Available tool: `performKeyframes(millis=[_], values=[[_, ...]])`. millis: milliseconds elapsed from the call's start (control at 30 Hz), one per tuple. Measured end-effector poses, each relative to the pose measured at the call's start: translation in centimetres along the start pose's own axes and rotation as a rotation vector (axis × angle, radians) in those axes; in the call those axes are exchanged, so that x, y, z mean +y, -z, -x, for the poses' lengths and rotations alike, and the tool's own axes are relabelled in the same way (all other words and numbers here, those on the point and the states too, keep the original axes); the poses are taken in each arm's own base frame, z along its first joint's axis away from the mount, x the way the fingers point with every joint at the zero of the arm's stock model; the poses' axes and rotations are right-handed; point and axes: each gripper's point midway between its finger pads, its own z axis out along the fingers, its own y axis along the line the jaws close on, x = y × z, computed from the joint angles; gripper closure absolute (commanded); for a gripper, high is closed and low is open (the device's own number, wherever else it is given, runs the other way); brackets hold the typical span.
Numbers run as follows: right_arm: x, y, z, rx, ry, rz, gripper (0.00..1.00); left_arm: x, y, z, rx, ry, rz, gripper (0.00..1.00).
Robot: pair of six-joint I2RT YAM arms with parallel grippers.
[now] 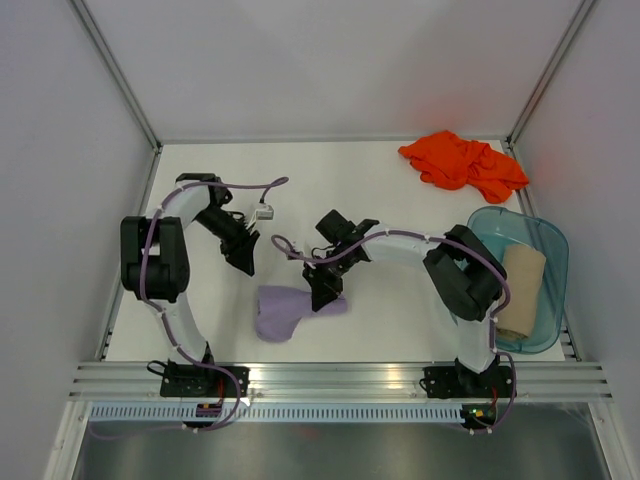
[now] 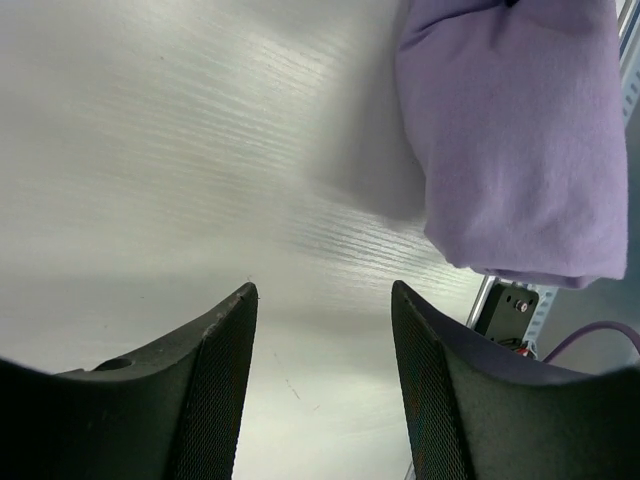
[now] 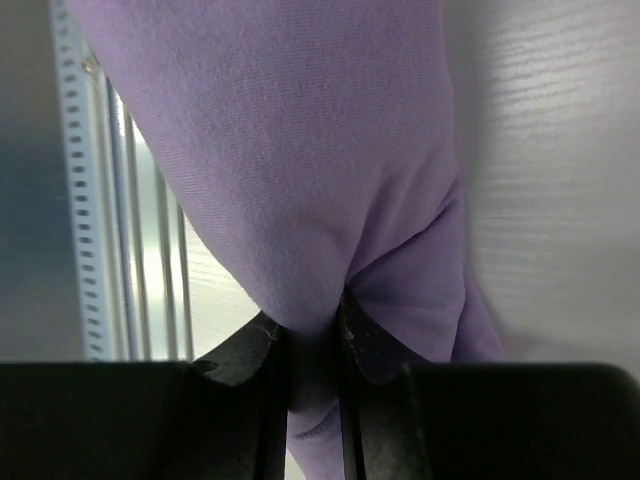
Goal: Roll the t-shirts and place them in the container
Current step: Place the rolled tshirt into the container
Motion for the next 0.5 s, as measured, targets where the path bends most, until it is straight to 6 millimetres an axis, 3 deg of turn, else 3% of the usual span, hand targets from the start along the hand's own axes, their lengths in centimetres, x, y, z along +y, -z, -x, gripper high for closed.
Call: performKeyframes(millis=[167, 200, 333, 400, 500], values=[[-0.2, 1.2, -0.4, -0.061, -0.198, 0.096, 0.79, -0.4, 1.0, 1.4, -0.05, -0.052, 0.042, 0.37], [-0.4, 1.5, -0.4, -0.069, -0.238, 0.104, 0.78, -0.7, 1.4, 1.9, -0.068, -0.07, 0.056, 0.26], [-1.0, 2.3, -0.4, -0.091, -0.319, 0.114, 0.76, -2.4, 3.1, 3.8, -0.155, -0.151, 0.113, 0.18], [-1.2, 2.4, -0.3, -0.093, -0.353, 0.124, 0.76, -3.4, 3.9, 4.9, -0.197, -0.196, 0.134, 0.0], [-1.6, 2.3, -0.1, -0.093, -0.411, 0.139, 0.76, -4.2, 4.1, 5.8, -0.22, -0.22, 0.135, 0.0]])
